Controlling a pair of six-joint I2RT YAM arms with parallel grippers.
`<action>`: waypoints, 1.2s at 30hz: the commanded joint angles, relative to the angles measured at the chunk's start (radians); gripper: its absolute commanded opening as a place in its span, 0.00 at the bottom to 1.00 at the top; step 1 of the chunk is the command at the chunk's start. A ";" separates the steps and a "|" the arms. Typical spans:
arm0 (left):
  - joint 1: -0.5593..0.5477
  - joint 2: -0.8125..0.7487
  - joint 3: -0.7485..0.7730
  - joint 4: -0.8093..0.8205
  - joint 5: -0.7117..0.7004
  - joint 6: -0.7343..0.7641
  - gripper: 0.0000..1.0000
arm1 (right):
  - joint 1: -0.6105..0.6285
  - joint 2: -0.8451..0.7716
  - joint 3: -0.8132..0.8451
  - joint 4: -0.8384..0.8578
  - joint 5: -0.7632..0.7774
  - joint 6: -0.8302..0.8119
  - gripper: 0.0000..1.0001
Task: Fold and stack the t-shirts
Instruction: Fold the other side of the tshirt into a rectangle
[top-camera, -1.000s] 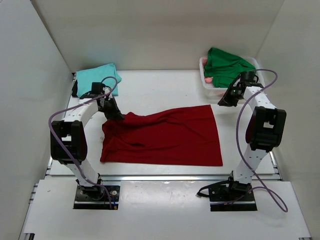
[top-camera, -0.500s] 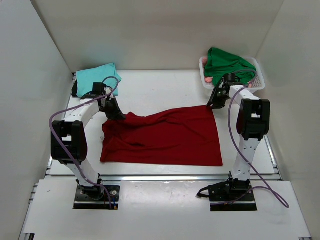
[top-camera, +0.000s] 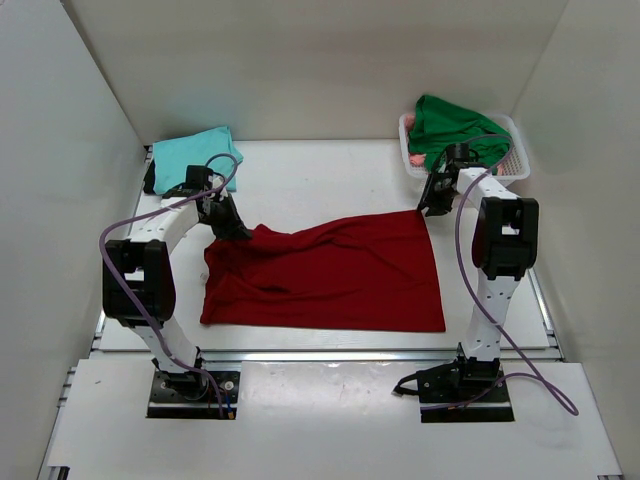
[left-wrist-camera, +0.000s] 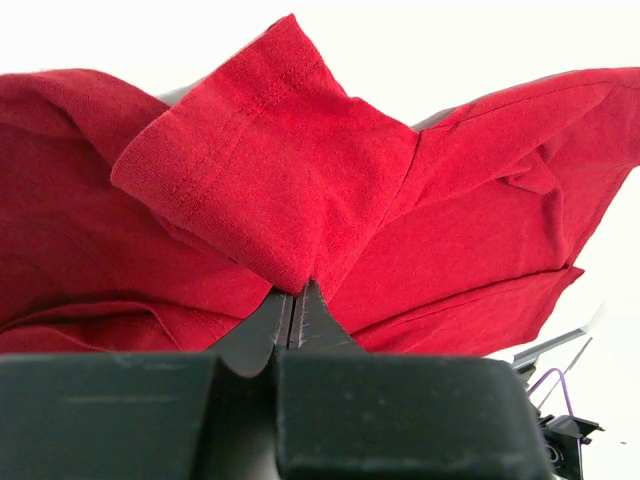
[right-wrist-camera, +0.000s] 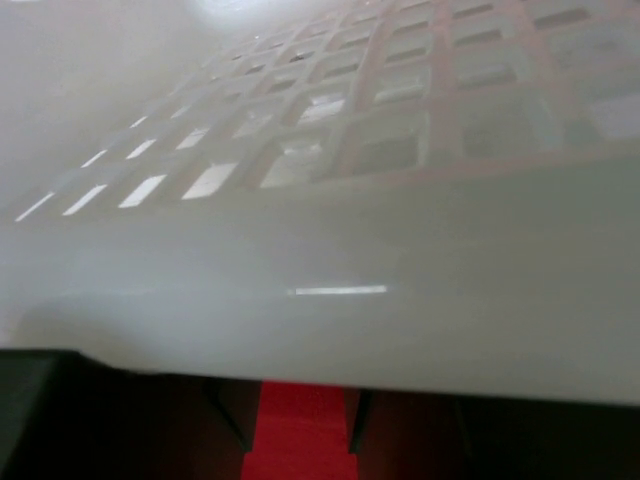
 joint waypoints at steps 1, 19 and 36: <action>0.002 -0.007 0.026 0.012 0.026 0.004 0.00 | 0.014 0.004 0.030 0.027 0.010 -0.019 0.30; 0.006 -0.015 0.002 0.018 0.024 0.001 0.00 | 0.036 0.002 -0.001 0.036 0.024 -0.026 0.00; 0.019 -0.038 0.018 0.016 0.033 -0.009 0.00 | -0.079 -0.254 -0.120 0.102 -0.139 -0.022 0.01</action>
